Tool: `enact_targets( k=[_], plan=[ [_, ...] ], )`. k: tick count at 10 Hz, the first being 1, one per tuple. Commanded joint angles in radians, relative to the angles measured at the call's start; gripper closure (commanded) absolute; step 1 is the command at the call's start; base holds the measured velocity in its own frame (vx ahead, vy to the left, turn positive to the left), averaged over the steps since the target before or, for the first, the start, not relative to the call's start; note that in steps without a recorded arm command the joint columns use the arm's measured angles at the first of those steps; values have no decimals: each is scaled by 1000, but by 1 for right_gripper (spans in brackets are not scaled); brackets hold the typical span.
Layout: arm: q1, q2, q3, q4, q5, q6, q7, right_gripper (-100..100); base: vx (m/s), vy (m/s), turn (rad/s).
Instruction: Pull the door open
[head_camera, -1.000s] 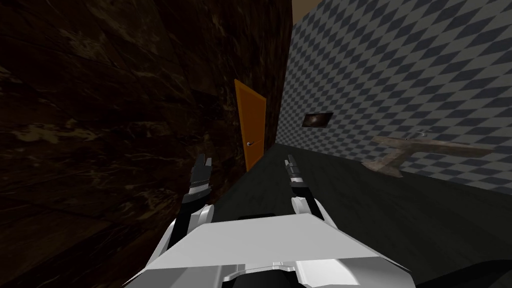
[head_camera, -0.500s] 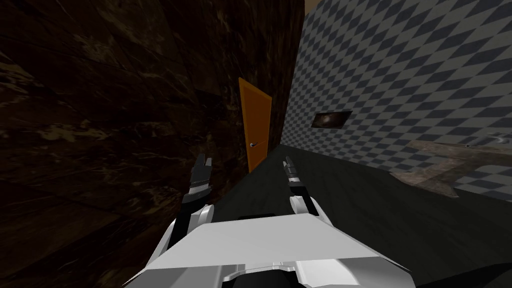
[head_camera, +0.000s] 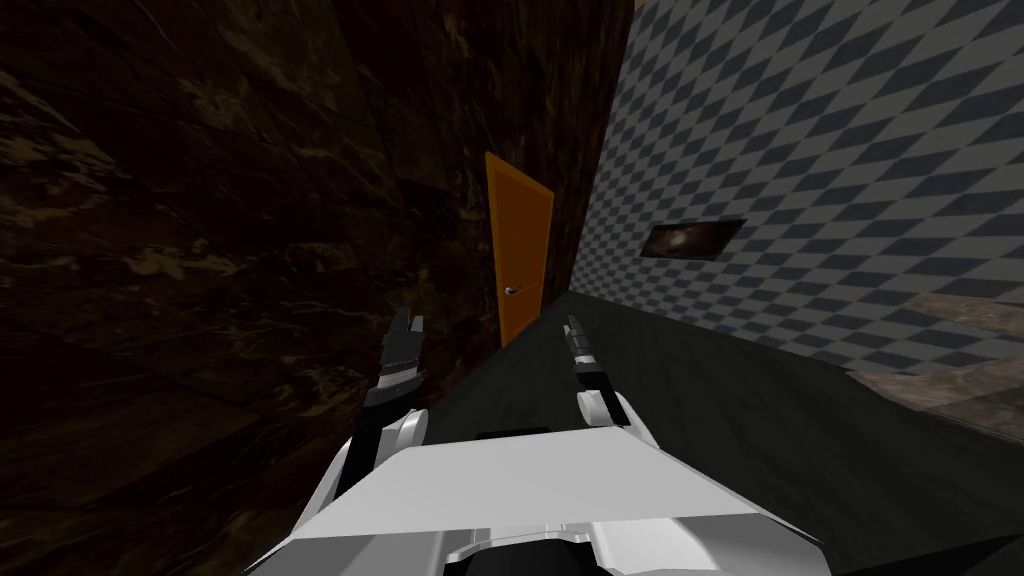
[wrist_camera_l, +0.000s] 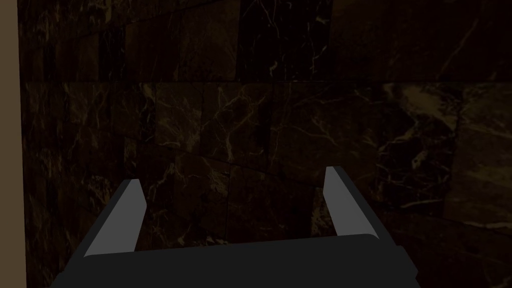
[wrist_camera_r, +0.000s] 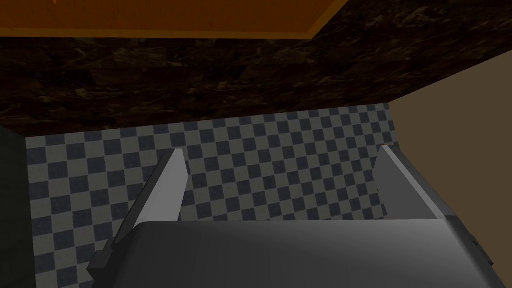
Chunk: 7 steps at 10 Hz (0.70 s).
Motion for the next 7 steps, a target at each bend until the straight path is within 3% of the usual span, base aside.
enact_targets(
  k=[1,7],
  plan=[
    [-18,-7,-1,33,-5,-4,-3,-100,73,-41,160],
    [-78,-27,-1,161,-20,-29,-12,-100,90,-67,158]
  ],
)
